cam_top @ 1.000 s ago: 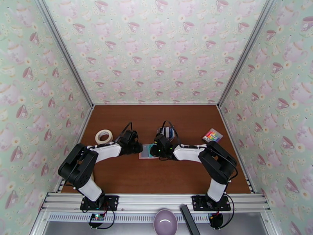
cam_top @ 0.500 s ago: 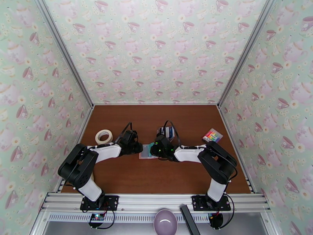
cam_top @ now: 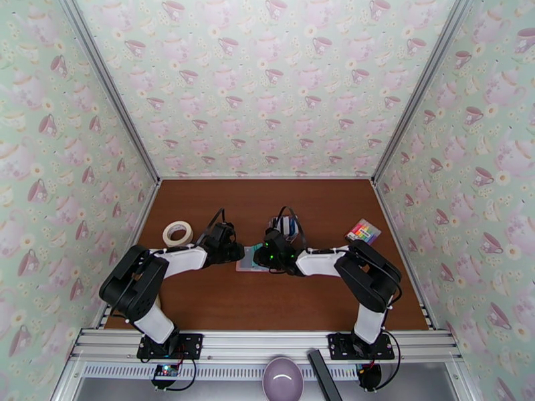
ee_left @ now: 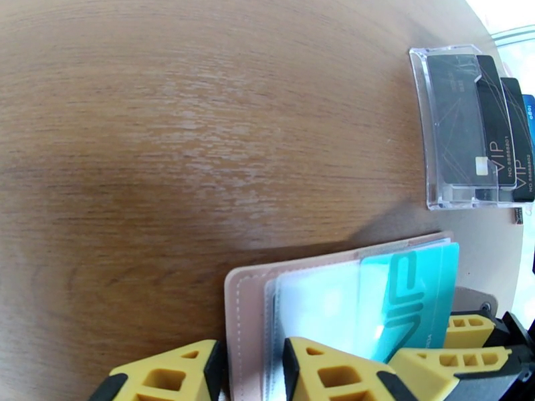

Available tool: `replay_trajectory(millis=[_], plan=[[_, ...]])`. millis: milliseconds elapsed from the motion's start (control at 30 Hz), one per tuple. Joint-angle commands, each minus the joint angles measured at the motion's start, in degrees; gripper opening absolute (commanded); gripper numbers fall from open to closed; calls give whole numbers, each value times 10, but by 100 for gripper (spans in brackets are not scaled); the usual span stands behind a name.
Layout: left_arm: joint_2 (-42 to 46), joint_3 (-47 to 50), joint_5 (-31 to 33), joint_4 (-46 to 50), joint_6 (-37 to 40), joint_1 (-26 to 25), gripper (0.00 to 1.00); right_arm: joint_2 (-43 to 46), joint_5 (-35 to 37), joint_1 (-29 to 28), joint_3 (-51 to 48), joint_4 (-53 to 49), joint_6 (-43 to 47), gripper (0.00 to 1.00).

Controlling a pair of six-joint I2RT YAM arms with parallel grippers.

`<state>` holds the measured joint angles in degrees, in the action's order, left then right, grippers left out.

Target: Put the credit cards into the card holder

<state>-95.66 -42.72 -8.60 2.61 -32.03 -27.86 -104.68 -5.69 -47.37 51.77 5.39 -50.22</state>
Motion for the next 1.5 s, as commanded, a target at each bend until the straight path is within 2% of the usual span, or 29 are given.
replay_trajectory(millis=[0, 400, 733, 1033, 1167, 1300, 1467], plan=[[-56, 28, -25, 6, -10, -15, 32, -12, 25, -5, 9, -102, 27, 30], [-57, 30, -25, 4, -12, -18, 32, -21, 84, -7, 100, -254, 94, 33], [-63, 32, -44, -20, -24, -32, 32, 1, 70, -7, 95, -259, 96, 46], [-65, 23, -57, -62, -61, -87, 32, 10, 51, -6, 90, -237, 84, 47], [-76, 18, -57, -57, -65, -91, 32, 13, 56, -7, 89, -238, 82, 46], [-97, -3, -31, -6, -55, -92, 23, 15, 66, -7, 91, -249, 88, 46], [-116, -2, -29, -5, -57, -92, 24, 26, 70, -2, 79, -254, 92, 45]])
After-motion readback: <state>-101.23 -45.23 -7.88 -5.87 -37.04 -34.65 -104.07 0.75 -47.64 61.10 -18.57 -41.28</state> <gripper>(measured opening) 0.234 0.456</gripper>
